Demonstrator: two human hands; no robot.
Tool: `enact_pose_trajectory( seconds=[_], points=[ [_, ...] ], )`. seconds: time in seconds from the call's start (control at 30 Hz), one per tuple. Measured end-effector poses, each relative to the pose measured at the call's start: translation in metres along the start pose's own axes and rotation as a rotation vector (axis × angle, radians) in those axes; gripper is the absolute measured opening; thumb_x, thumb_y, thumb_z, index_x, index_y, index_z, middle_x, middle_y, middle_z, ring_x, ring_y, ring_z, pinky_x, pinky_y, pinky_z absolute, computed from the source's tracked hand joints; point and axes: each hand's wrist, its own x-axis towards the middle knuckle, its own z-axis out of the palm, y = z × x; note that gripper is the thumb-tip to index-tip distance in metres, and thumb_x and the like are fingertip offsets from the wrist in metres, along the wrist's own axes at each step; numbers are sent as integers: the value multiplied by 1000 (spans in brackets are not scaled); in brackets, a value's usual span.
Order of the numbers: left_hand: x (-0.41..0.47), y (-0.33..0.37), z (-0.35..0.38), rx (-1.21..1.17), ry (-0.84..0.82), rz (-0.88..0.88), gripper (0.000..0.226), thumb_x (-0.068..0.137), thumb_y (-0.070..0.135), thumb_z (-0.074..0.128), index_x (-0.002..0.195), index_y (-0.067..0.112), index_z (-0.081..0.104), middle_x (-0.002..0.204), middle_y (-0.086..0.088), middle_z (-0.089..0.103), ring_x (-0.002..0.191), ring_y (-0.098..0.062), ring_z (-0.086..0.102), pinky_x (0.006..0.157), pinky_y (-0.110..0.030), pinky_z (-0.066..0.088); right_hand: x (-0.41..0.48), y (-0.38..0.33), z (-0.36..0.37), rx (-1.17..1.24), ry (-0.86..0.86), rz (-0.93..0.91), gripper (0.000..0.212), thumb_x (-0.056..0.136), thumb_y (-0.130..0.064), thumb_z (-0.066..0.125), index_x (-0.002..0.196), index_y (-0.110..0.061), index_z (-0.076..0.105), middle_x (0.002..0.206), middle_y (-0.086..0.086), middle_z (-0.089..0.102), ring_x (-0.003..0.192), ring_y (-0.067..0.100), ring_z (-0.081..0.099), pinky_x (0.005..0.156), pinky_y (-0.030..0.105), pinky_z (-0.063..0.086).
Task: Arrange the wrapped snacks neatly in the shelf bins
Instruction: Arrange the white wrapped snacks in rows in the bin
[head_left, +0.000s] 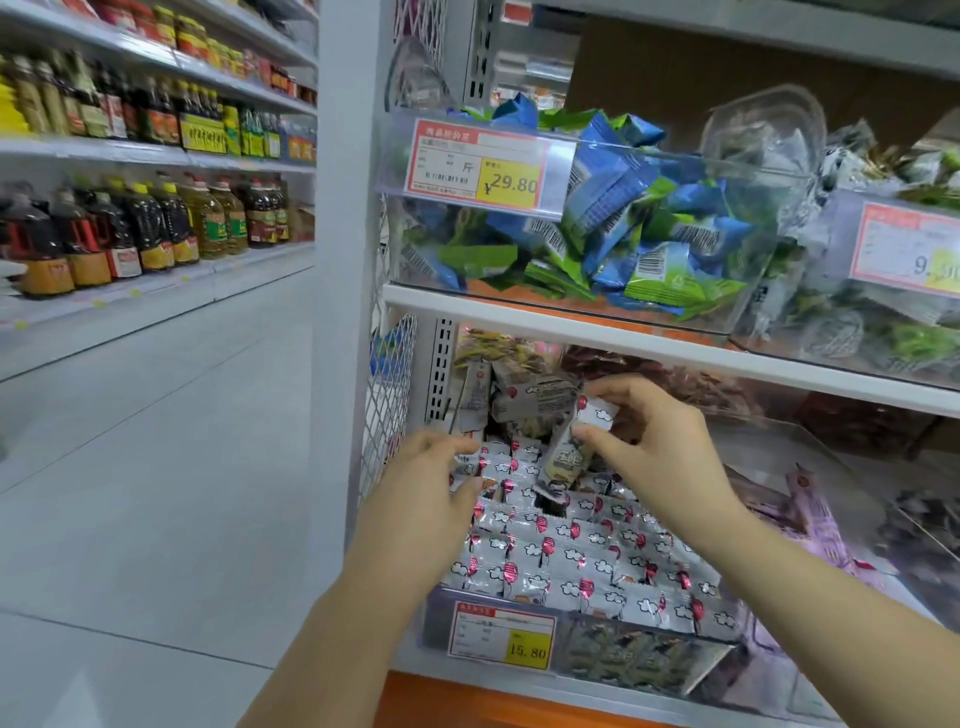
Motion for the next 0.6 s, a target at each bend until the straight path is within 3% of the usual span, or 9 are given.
enact_pose_trajectory(
  seconds=[0.1,0.23,0.33,0.4,0.6],
  points=[
    [1,1,0,-2,-2,-2,35,94,26,52,129,29,50,137,11,40,97,7,36,88,-12,26,3,-3,2,-27,-74,-28,30,80,-25,73,106,-29,60,95,-18,61,68,2,58,63,3,40],
    [1,1,1,-7,-22,-10,35,94,26,51,129,30,49,137,12,38,79,10,41,85,-15,33,10,2,9,-59,-167,9,32,80,-26,73,110,-25,62,104,-9,64,79,8,63,79,19,49],
    [0,1,0,-15,-24,-12,35,94,25,51,129,30,49,138,12,38,92,5,42,87,-15,34,15,6,6,-34,-167,-1,29,80,-25,73,107,-26,62,105,-12,62,89,4,59,73,2,41],
    [0,0,0,-11,-19,-13,35,94,25,51,129,30,50,138,12,38,89,5,43,85,-14,35,18,7,3,-13,-189,-7,28,79,-23,73,102,-30,59,108,-13,60,93,0,57,73,-5,36],
    [2,0,1,18,-21,-5,35,95,25,50,130,30,49,138,12,38,88,4,43,84,-14,35,16,8,2,-92,-256,-67,23,82,-23,71,104,-26,65,106,-17,61,104,-3,54,84,5,38]
  ],
)
